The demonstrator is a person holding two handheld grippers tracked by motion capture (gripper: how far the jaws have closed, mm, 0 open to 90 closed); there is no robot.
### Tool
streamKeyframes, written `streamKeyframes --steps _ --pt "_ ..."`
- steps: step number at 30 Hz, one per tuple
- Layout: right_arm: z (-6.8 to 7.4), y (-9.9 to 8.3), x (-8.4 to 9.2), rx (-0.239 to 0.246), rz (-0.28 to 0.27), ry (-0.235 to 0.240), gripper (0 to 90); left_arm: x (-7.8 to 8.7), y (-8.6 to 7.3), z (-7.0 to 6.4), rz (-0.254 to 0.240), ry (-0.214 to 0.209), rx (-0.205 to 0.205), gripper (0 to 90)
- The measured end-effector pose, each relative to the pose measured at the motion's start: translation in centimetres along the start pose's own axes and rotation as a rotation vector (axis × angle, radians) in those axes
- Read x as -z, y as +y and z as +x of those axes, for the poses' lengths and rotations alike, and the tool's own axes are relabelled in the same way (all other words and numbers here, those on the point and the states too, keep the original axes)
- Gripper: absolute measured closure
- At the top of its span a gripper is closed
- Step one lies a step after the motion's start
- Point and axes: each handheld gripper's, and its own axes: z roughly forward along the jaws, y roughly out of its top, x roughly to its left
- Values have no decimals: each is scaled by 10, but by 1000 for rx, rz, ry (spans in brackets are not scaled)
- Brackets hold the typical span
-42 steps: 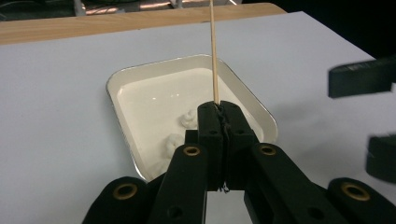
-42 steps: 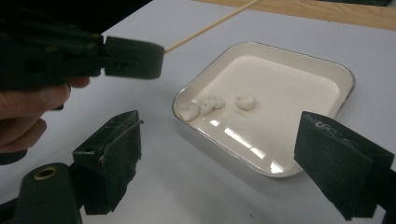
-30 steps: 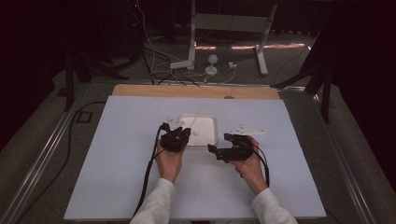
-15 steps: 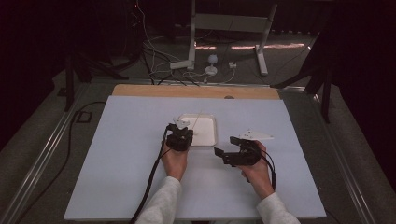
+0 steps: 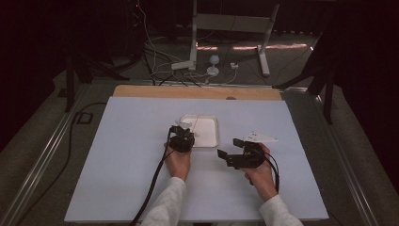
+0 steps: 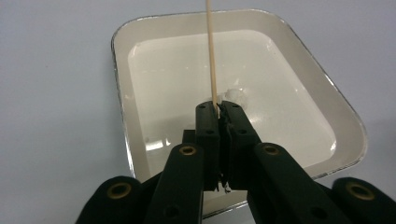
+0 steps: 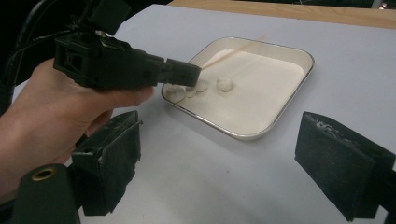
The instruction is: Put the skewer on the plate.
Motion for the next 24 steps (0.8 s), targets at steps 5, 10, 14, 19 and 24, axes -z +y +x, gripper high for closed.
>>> streamKeyframes --steps 5,10,14,19,24 --pt "-1 -1 1 -5 -1 -2 143 -3 -1 -2 -2 -34 12 673" --pt "-1 -1 1 -6 -1 -2 143 0 0 2 -11 -91 17 479" --pt "-1 -2 1 -5 -1 -3 143 7 3 7 -35 -118 10 370" --pt "-2 -2 2 -8 -3 -7 143 17 7 16 -48 -173 36 267" --pt "-2 -3 3 -2 -7 -6 140 33 9 25 -66 -223 31 171"
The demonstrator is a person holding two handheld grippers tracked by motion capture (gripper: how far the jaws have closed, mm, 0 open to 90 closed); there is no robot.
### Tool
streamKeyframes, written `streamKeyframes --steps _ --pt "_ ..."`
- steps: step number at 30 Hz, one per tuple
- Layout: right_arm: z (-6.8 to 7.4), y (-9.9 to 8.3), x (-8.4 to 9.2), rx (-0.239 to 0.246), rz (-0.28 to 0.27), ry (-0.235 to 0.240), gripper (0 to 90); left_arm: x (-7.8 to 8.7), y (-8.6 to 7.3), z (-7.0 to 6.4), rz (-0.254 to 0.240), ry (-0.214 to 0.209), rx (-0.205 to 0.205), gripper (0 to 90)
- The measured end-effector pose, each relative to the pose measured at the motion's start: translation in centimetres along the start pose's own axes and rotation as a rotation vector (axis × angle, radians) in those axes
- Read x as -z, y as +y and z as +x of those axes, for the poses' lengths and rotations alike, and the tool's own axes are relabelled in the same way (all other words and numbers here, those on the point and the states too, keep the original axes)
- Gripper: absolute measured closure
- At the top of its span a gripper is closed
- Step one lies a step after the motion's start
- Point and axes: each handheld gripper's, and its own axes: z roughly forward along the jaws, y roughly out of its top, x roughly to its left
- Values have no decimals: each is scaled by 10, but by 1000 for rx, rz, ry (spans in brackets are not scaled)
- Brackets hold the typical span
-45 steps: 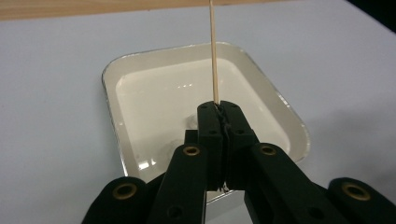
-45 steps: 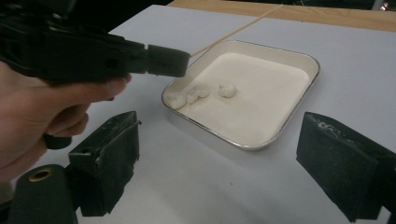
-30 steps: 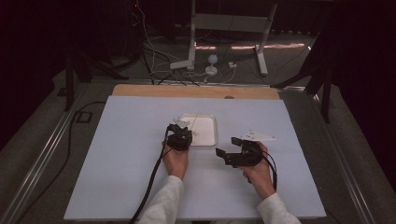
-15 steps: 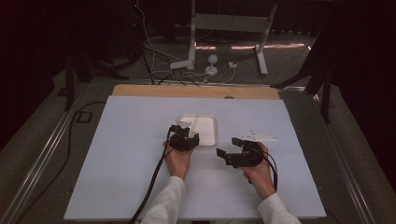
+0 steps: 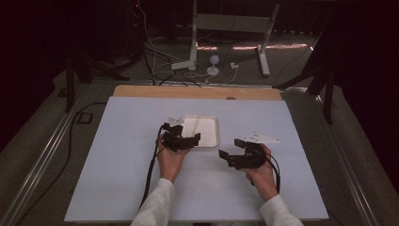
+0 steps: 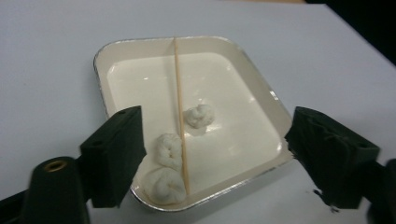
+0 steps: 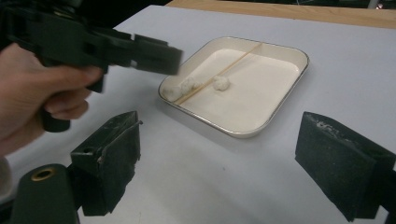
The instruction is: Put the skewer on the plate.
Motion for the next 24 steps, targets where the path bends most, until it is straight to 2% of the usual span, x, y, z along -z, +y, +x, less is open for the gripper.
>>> streamKeyframes --steps 9,12,21,24 --pt "0 0 3 6 -7 -3 136 33 3 9 -57 -83 -44 27" --pt "0 -1 4 10 -12 -4 134 43 1 14 -66 -83 -58 10" --pt "-5 -3 12 6 -25 -15 115 70 -7 32 -155 -76 -91 4" --pt "-8 -5 15 1 -32 -18 101 77 -13 38 -165 -75 -108 4"
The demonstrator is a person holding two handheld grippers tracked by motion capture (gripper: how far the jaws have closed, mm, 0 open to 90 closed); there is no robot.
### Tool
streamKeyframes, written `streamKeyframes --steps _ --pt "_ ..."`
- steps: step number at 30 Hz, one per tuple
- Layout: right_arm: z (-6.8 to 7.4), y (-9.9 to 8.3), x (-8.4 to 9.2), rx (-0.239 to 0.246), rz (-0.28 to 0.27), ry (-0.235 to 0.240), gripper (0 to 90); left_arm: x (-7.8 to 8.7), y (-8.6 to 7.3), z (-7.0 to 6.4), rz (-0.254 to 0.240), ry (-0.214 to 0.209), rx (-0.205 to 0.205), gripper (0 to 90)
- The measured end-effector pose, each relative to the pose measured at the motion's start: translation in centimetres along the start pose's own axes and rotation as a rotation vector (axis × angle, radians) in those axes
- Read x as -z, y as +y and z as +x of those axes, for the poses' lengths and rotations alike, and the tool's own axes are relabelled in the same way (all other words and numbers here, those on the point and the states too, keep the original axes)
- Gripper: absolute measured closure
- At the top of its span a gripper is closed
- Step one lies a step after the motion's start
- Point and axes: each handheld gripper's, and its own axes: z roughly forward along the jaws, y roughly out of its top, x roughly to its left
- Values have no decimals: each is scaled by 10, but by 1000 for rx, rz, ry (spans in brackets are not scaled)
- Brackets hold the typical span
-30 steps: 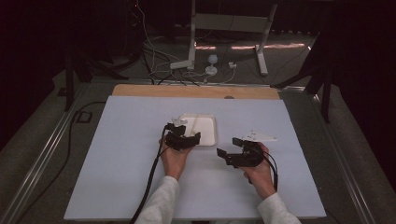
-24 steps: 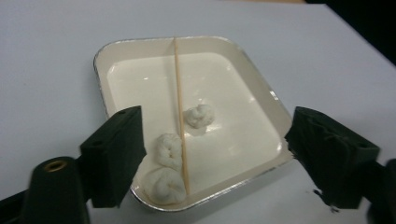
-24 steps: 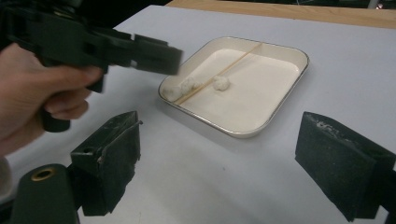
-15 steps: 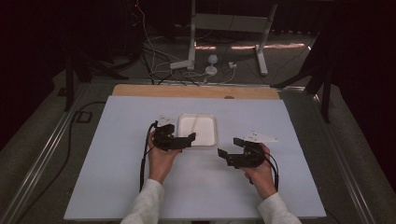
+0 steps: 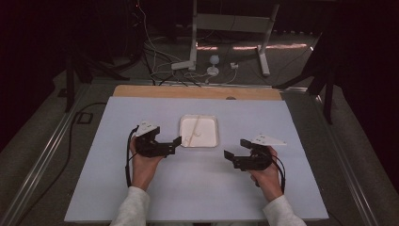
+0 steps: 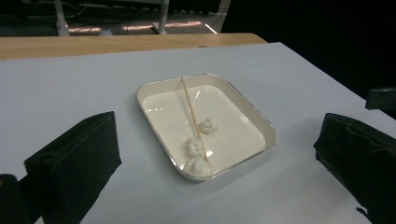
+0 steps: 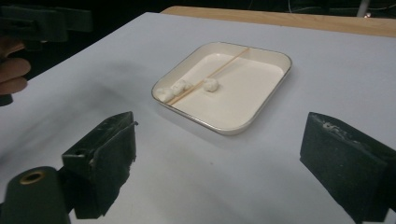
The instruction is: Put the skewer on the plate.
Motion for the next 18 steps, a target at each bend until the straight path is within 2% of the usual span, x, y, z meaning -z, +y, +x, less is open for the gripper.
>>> streamKeyframes --steps 9,14,18 --pt "-8 -9 10 5 -1 -31 44 27 -13 5 -33 1 -59 4" --pt "-13 -16 19 17 -12 -44 26 45 -21 9 -44 29 -110 4" --pt "-17 -22 28 32 -25 -66 25 58 -29 17 -60 51 -122 4"
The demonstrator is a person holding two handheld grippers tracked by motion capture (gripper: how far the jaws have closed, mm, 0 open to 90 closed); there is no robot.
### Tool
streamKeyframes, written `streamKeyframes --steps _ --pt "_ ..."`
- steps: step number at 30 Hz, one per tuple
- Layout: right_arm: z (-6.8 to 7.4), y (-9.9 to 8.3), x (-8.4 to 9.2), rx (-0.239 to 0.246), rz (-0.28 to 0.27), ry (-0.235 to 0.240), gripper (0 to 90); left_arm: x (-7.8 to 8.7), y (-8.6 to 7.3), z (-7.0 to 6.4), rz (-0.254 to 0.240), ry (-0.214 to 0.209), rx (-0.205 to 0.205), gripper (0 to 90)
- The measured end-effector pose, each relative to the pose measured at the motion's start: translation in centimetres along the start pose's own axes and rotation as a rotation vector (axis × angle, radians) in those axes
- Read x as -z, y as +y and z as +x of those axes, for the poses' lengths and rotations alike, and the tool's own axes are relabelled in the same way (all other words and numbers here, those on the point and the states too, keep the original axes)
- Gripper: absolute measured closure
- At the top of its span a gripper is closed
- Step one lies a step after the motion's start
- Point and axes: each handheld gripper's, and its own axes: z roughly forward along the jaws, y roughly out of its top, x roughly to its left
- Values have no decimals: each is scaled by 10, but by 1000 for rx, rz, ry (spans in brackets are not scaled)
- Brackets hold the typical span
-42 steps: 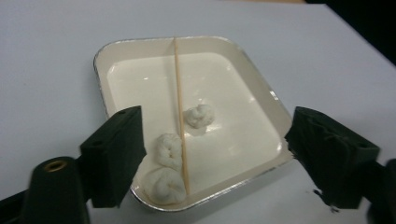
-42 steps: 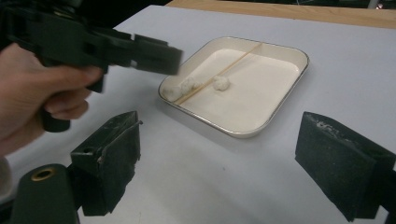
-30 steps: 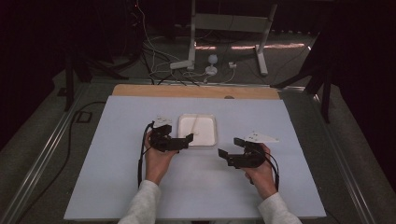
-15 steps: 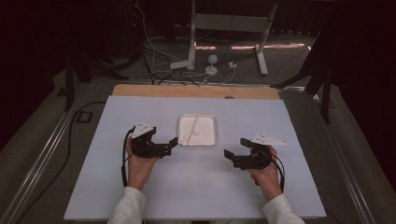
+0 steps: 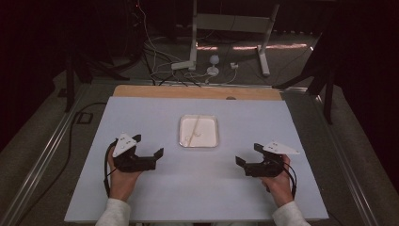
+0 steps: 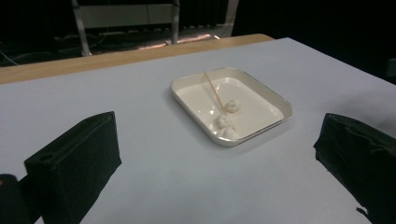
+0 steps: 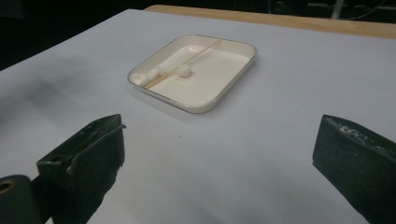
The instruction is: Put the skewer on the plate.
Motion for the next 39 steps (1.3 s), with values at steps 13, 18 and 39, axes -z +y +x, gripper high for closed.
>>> streamKeyframes --steps 13,18,39 --pt "-14 -14 23 1 -41 -40 17 25 -26 5 -38 22 -12 5" --pt "-15 -16 29 6 -56 -48 17 30 -32 4 -57 26 4 5" --pt "-23 -24 36 -1 -73 -63 17 44 -37 12 -102 36 44 4"
